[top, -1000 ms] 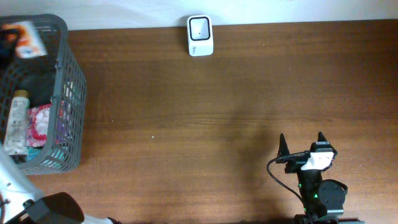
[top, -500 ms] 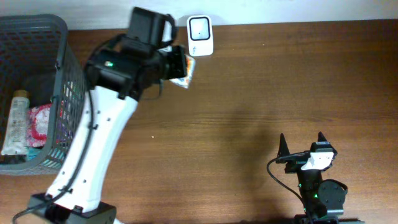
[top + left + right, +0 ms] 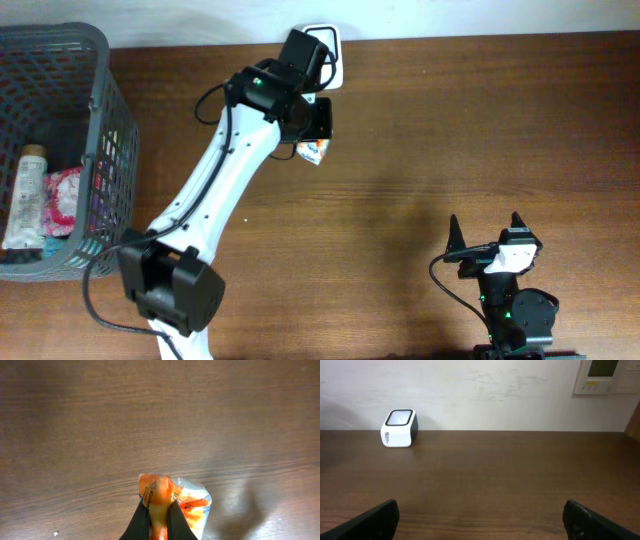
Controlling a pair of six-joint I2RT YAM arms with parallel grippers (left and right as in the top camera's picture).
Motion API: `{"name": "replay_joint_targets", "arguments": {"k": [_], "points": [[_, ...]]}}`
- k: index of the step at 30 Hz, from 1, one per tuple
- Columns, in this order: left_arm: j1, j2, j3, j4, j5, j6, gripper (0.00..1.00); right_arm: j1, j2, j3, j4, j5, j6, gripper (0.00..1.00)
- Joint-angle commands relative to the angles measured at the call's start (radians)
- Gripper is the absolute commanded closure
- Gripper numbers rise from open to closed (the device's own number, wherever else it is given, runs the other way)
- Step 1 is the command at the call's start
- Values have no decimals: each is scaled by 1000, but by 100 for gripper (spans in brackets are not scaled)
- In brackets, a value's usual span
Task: Scan the item barcode
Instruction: 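Carry the orange pack past the scanner and set it on the table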
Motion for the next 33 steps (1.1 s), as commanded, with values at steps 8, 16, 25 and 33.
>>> {"name": "replay_joint_targets", "arguments": {"k": [8,16,25,33], "points": [[-14,271,3,148,-10,-115,100,8,-6,-9,-1,12,1,1],[-64,342,10,214,19,-108,71,8,-6,-9,-1,12,1,1],[40,18,241,24,31,72,56,8,-6,-9,-1,12,1,1],[294,-245,241,-131,-154,100,3,8,-6,-9,-1,12,1,1]]}}
